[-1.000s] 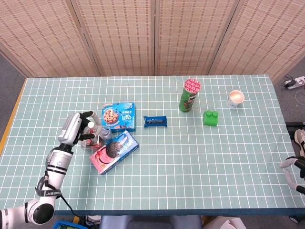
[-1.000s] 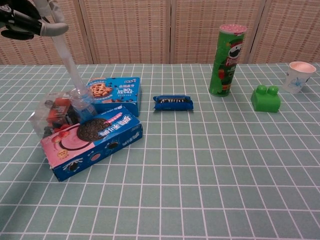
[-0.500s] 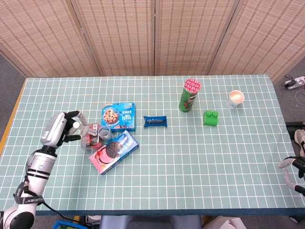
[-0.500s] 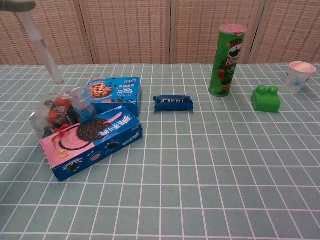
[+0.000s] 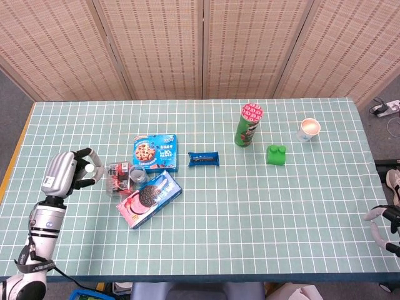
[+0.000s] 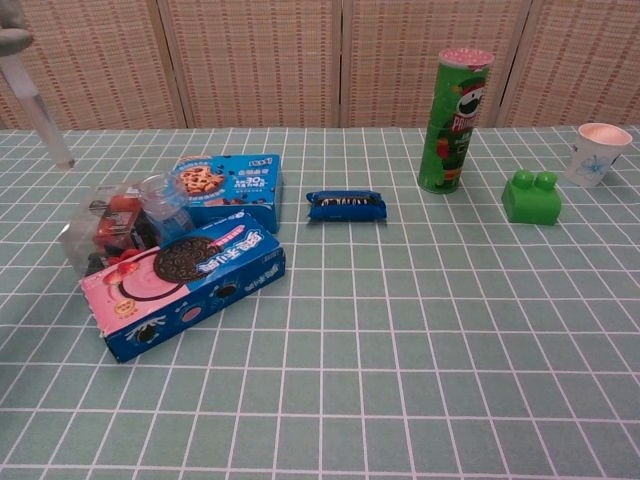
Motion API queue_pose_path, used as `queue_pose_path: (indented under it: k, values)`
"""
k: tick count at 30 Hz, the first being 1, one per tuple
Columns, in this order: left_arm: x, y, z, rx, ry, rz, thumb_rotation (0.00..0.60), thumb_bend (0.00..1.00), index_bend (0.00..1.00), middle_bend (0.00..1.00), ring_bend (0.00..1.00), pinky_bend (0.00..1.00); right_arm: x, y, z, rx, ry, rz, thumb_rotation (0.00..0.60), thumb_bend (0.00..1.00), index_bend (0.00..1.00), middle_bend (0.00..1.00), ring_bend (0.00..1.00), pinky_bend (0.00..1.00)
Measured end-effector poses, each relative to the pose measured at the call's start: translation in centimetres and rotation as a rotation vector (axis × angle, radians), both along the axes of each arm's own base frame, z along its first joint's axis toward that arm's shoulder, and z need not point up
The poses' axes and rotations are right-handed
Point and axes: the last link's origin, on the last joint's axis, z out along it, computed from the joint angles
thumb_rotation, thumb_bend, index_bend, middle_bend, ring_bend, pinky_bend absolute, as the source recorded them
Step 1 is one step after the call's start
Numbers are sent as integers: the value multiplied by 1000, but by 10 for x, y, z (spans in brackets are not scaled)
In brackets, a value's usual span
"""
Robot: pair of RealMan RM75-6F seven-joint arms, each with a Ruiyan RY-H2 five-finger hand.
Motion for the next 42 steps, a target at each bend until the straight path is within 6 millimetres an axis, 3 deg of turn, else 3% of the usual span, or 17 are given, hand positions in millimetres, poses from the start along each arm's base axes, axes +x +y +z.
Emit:
queue_pose_path:
  k: [5,10,13,23,28,36,42]
  values:
    - [-4,2,5,-116,-279,30,600,572,764,1000,1000,1000,0,0,-1,2,1,1,600,472,490,455,359,632]
    - [-10,4,11,-180,-422,52,600,572,764,1000,1000,1000,0,0,-1,2,3,1,600,471,490,455,359,632]
    - [-14,4,13,-172,-402,51,600,572,764,1000,1000,1000,0,0,-1,2,4,1,600,471,489,455,359,632]
    - [-30,9,7,-54,-75,25,600,574,768,1000,1000,1000,0,0,0,1,2,-1,600,471,490,455,359,632]
    - [-31,9,5,-83,-160,34,600,580,774,1000,1000,1000,0,-1,-1,1,6,-3,600,471,490,455,359,632]
    - [-27,10,8,-199,-449,53,600,590,779,1000,1000,1000,0,-1,-1,-2,8,-4,600,471,489,455,359,632]
    - [-30,12,10,-199,-445,38,600,591,779,1000,1000,1000,-1,0,0,-3,6,-4,600,471,490,455,359,632]
